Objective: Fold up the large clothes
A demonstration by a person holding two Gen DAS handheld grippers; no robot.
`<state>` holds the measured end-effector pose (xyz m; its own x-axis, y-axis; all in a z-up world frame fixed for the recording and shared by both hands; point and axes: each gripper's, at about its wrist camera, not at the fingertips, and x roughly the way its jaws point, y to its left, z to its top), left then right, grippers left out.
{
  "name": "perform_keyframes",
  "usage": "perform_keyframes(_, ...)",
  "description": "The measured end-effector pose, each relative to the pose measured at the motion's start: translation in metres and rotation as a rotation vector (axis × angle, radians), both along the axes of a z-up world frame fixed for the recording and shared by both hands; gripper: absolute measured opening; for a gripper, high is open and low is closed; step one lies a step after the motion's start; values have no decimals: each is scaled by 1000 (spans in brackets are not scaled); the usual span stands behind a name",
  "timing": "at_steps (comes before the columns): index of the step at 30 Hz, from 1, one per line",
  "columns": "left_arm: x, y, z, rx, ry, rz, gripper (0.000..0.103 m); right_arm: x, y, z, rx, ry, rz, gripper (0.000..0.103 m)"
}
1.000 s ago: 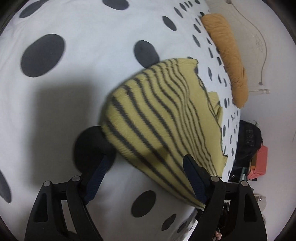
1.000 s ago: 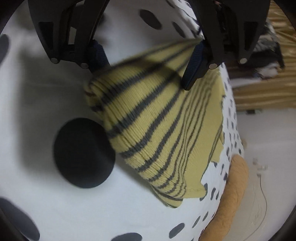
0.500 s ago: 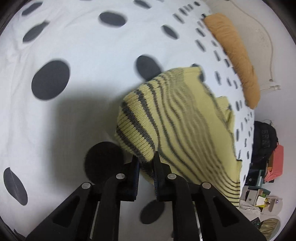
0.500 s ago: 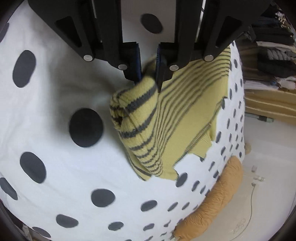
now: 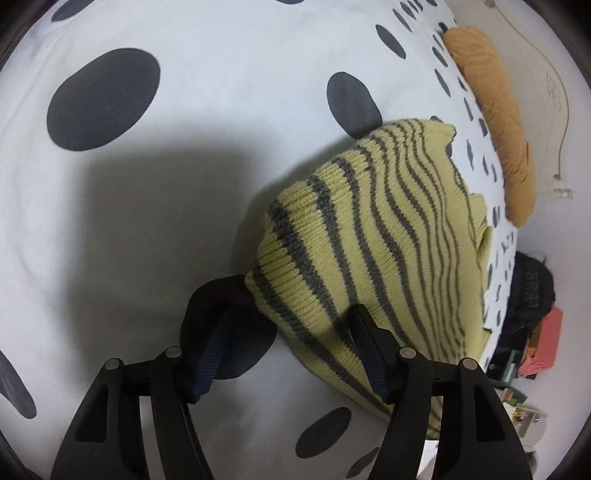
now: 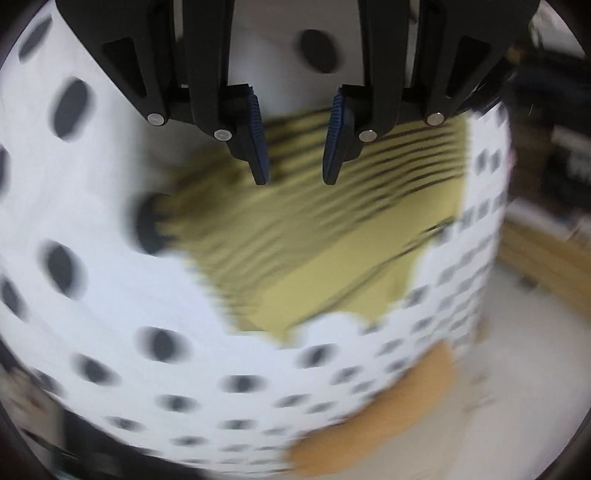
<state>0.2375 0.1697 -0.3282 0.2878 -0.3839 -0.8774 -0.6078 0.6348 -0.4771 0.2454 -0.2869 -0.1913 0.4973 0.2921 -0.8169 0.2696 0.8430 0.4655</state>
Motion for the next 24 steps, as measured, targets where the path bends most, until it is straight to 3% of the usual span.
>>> perform_keyframes(3, -1, 0, 0, 35, 4, -10, 62, 30, 27, -20, -43, 20, 96, 30)
perform_keyframes(5, -5, 2, -3, 45, 12, -5, 57, 42, 28, -47, -153, 117, 93, 30)
perform_keyframes(6, -6, 3, -4, 46, 14, -1, 55, 43, 22, -64, -206, 188, 74, 23)
perform_keyframes(7, -11, 5, -4, 54, 23, -3, 54, 35, 11, -83, -203, 244, 56, 23)
perform_keyframes(9, -14, 5, -2, 68, 37, -10, 53, 13, -8, -102, -173, 312, 9, 1)
perform_keyframes(12, -24, 14, 4, 43, 57, 29, 53, -5, -21, -93, -137, 311, -21, 0)
perform_keyframes(14, -28, 19, 18, 65, 40, 51, 48, 2, -15, -68, -114, 255, -28, 1)
perform_keyframes(16, -26, 20, 30, 67, -6, 51, 48, 18, 4, -46, -88, 175, 23, 3)
perform_keyframes(19, -16, 16, 35, 4, -59, 34, 52, 48, 57, -34, -27, 103, 159, 3)
perform_keyframes(22, -6, 9, 28, -29, -52, 26, 57, 61, 111, -51, 8, 98, 268, 3)
perform_keyframes(23, -5, 9, 24, 5, -26, 28, 57, 64, 125, -71, 4, 160, 284, 3)
perform_keyframes(24, -5, 12, 16, 91, 50, 34, 59, 65, 130, -89, -11, 211, 288, 2)
